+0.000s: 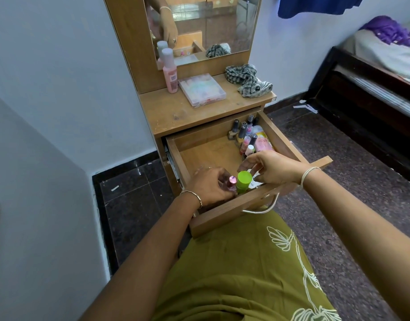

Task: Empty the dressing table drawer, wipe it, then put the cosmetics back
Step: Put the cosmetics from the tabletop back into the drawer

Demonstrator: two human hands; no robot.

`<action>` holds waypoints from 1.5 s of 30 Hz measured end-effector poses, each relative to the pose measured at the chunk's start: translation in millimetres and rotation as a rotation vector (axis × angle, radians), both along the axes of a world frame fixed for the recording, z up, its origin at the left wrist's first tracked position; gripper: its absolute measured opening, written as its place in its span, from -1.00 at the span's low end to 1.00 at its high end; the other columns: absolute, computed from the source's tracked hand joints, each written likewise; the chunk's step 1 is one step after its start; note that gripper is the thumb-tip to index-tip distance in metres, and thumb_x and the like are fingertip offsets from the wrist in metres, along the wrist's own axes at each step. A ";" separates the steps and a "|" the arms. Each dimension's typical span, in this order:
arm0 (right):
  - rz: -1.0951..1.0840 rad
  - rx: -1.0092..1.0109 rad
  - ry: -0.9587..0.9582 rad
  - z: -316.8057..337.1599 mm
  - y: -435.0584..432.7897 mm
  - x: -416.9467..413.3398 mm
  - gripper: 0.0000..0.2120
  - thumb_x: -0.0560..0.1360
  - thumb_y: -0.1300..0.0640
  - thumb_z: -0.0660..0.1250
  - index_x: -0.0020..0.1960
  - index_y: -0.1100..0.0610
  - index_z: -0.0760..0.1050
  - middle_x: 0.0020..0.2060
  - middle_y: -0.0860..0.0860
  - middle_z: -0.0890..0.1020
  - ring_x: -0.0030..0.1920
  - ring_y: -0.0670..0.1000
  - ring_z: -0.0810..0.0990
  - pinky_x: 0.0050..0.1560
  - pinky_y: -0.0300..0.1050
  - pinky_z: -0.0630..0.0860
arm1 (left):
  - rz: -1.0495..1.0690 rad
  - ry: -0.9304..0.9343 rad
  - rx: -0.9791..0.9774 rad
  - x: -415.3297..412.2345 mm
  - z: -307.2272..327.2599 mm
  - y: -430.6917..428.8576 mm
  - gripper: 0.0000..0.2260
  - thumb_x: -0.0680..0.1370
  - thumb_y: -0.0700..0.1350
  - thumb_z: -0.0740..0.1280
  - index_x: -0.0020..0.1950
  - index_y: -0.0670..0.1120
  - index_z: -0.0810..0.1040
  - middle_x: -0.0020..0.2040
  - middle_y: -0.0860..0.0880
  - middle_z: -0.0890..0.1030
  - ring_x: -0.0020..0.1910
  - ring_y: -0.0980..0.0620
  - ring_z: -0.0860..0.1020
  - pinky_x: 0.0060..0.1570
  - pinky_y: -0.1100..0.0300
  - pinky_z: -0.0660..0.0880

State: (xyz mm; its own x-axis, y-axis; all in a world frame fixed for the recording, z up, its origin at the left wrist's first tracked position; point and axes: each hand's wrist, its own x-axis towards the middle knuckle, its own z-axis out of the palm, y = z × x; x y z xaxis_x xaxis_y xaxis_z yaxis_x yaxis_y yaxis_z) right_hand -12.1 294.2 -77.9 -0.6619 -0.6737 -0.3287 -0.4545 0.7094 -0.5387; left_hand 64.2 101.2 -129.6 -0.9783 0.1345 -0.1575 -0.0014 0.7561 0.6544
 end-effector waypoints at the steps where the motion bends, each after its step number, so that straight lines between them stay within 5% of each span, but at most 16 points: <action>1: -0.002 -0.005 0.005 -0.4 0.1 0.4 -0.55 0.41 0.42 0.32 0.16 -0.02 0.57 0.04 -0.13 0.60 -0.04 -0.21 0.57 -0.20 -0.50 0.46 | -0.003 -0.006 -0.004 0.4 0.0 0.4 -0.62 0.34 0.14 0.49 0.08 0.02 0.58 -0.02 0.07 0.66 -0.02 0.08 0.59 0.13 0.00 0.51; 9: -0.058 -0.049 0.073 3.1 -0.7 2.0 -0.49 0.43 0.47 0.17 0.19 0.01 0.57 0.04 -0.12 0.61 -0.01 -0.15 0.61 -0.16 -0.49 0.49 | -0.018 -0.053 0.011 3.9 5.2 -0.5 -0.61 0.37 0.10 0.49 0.15 0.01 0.57 0.07 0.06 0.63 0.05 0.07 0.57 0.07 0.06 0.55; 14: -0.138 -0.145 0.157 12.4 -6.6 -2.9 -0.59 0.47 0.41 0.18 0.12 0.05 0.61 -0.01 -0.12 0.64 -0.08 -0.21 0.61 -0.11 -0.47 0.50 | -0.033 -0.138 0.153 4.2 23.9 -13.7 -0.46 0.33 -0.07 0.56 0.26 -0.03 0.49 0.14 0.06 0.57 0.07 0.07 0.54 0.07 0.11 0.55; 19: -0.202 -0.244 0.237 23.5 -28.8 -16.5 -0.76 0.50 0.31 0.28 0.06 0.06 0.61 -0.07 -0.13 0.65 -0.15 -0.21 0.58 -0.15 -0.50 0.47 | 0.079 -0.065 0.394 -10.1 52.0 -31.6 -0.59 0.37 -0.25 0.51 0.17 -0.05 0.52 0.08 -0.03 0.60 -0.02 -0.04 0.58 0.07 0.12 0.57; 23: -0.260 -0.353 0.263 32.3 -55.9 -34.3 -0.78 0.49 0.24 0.31 0.09 0.06 0.59 -0.06 -0.08 0.66 -0.12 -0.09 0.62 0.05 -0.20 0.55 | 0.230 0.116 0.482 -31.9 70.4 -49.7 -0.68 0.43 -0.25 0.46 0.16 -0.13 0.54 0.04 -0.10 0.63 -0.06 0.03 0.58 0.01 0.29 0.54; 29: -0.285 -0.433 0.330 46.6 -98.7 -59.4 -0.72 0.49 0.23 0.31 0.18 0.09 0.55 0.09 -0.06 0.62 -0.07 -0.06 0.63 0.09 -0.18 0.51 | 0.475 0.334 0.362 -76.6 77.3 -84.9 -0.71 0.45 -0.17 0.45 0.14 -0.02 0.54 -0.05 0.08 0.58 -0.14 0.10 0.53 -0.05 0.27 0.54; 36: -0.267 -0.417 0.428 45.5 -152.3 -99.6 -0.59 0.49 0.18 0.33 0.33 0.08 0.44 0.19 -0.02 0.55 0.07 -0.03 0.58 -0.01 -0.26 0.40 | 0.643 0.463 0.217 -123.2 83.3 -117.4 -0.57 0.42 -0.19 0.46 0.26 -0.13 0.47 0.17 -0.09 0.56 0.03 -0.04 0.54 0.07 0.14 0.49; 40: -0.223 -0.466 0.444 43.3 -182.5 -121.7 -0.51 0.51 0.22 0.30 0.42 0.16 0.35 0.31 0.09 0.48 0.25 0.06 0.49 0.15 -0.23 0.34 | 0.684 0.470 0.249 -152.2 83.8 -128.5 -0.45 0.40 -0.09 0.50 0.34 -0.10 0.40 0.27 -0.08 0.53 0.21 -0.06 0.52 0.17 0.01 0.50; 45: -0.191 -0.545 0.398 41.0 -213.1 -139.4 -0.37 0.48 0.33 0.27 0.51 0.15 0.18 0.39 0.13 0.38 0.39 0.08 0.36 0.31 -0.27 0.22 | 0.764 0.470 0.262 -174.2 82.2 -137.3 -0.55 0.39 -0.09 0.50 0.21 -0.12 0.45 0.13 -0.08 0.59 0.09 -0.07 0.57 0.08 0.01 0.53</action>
State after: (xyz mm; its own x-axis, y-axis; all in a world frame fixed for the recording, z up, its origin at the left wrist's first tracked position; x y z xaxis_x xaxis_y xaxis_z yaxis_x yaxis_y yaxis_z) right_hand -151.6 81.0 -36.9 -0.7853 -0.5334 0.3142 -0.5848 0.4728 -0.6591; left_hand -110.0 -36.1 -47.4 -0.7717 -0.5962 0.2212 -0.1293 0.4877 0.8634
